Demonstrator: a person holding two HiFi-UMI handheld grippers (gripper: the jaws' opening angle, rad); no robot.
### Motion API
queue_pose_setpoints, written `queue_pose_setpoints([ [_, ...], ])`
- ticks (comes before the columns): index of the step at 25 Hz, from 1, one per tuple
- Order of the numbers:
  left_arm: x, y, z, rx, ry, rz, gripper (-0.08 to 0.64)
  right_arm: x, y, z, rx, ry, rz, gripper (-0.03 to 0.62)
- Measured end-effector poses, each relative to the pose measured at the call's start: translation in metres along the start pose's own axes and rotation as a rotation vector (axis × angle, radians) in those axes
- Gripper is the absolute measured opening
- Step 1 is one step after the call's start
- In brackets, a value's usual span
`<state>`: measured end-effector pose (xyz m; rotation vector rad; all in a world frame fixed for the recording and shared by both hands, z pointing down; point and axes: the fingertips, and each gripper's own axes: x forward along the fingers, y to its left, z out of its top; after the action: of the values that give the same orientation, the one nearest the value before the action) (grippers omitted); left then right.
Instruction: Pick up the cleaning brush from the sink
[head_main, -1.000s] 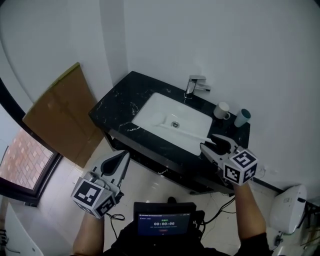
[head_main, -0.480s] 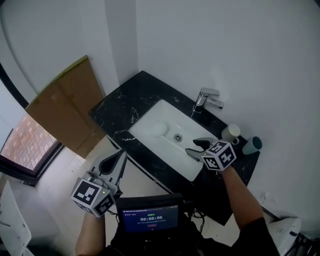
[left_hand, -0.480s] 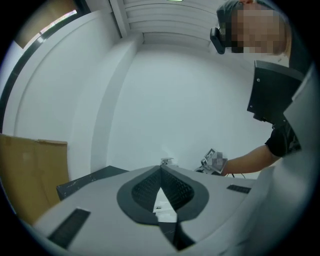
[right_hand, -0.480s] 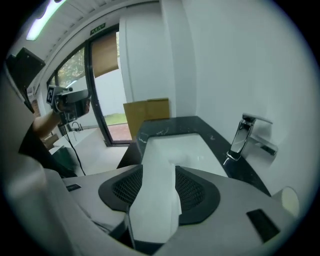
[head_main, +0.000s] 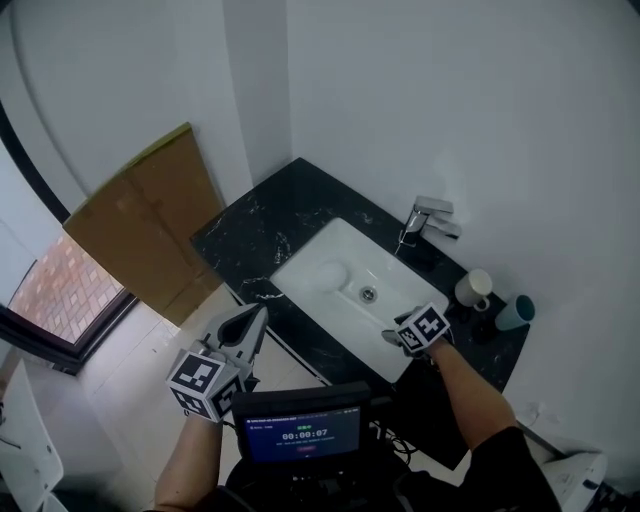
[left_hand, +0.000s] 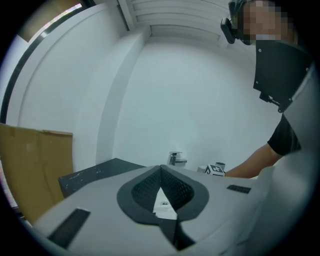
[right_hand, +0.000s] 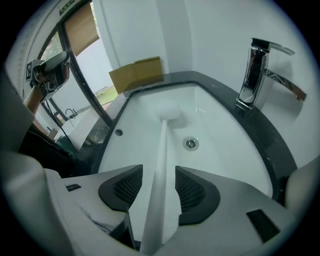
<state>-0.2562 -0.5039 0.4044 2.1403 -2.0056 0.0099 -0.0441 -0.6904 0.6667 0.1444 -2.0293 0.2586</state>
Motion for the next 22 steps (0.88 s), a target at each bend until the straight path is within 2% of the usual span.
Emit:
queue_pose_setpoints([
  [4, 0.001, 0.004, 0.002, 0.001, -0.012, 0.005, 0.011, 0.015, -0.004, -0.012, -0.022, 0.077, -0.032, 0.210],
  [6, 0.002, 0.006, 0.002, 0.009, -0.010, 0.008, 0.011, 0.018, -0.007, -0.011, -0.023, 0.082, -0.047, 0.150],
  [11, 0.005, 0.008, 0.004, 0.021, -0.010, 0.010, 0.011, 0.027, -0.004, -0.015, -0.028, 0.153, -0.044, 0.146],
  [13, 0.005, 0.006, 0.002, 0.025, -0.009, 0.004, 0.011, 0.030, -0.003, -0.017, -0.023, 0.171, -0.057, 0.087],
  [22, -0.002, 0.007, 0.007, 0.016, -0.025, 0.017, 0.011, 0.018, -0.011, -0.013, 0.003, 0.118, -0.104, 0.083],
])
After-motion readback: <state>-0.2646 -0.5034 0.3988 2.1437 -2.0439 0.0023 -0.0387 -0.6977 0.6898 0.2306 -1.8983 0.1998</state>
